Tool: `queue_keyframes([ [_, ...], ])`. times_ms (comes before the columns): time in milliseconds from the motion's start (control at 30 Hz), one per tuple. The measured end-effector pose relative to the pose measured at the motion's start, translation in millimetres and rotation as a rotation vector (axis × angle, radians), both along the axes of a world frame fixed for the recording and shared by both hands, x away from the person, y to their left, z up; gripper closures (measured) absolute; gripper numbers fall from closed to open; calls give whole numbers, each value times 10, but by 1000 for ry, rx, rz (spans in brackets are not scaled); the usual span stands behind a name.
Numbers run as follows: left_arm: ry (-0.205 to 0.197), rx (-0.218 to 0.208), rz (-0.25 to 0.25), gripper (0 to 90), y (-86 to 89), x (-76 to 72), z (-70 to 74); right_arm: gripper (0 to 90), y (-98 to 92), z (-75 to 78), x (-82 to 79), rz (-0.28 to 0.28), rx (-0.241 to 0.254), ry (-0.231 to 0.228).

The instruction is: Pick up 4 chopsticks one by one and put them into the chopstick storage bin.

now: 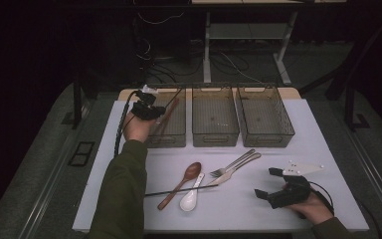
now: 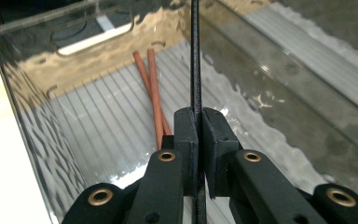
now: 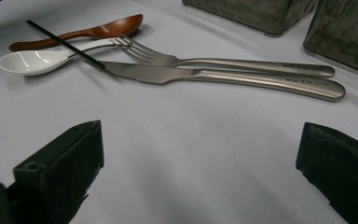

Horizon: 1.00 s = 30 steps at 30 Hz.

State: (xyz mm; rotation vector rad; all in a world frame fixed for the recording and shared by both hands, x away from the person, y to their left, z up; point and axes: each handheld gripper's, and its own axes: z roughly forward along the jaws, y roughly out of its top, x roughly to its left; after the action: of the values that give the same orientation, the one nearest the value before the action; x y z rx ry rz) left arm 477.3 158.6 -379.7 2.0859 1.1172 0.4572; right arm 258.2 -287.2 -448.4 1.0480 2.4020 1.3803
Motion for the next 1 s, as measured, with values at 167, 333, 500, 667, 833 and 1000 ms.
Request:
queue_keyframes([
  [167,16,38,17,835,-33,12,-57,5,-6,6,-4,1,0,-3],
  [333,20,42,31,750,-34,15,-59,5,-7,8,-8,1,0,-4],
  [500,21,50,25,706,-44,15,-63,5,-5,9,-12,1,0,-4],
  [667,20,31,16,659,-37,4,-57,5,-4,11,-16,1,0,-3],
  [833,-14,-7,-23,622,-19,-81,-13,5,-2,9,-17,2,-3,-4],
  [1000,-29,-50,-75,576,24,-226,88,5,-1,10,-21,2,-3,-6],
])
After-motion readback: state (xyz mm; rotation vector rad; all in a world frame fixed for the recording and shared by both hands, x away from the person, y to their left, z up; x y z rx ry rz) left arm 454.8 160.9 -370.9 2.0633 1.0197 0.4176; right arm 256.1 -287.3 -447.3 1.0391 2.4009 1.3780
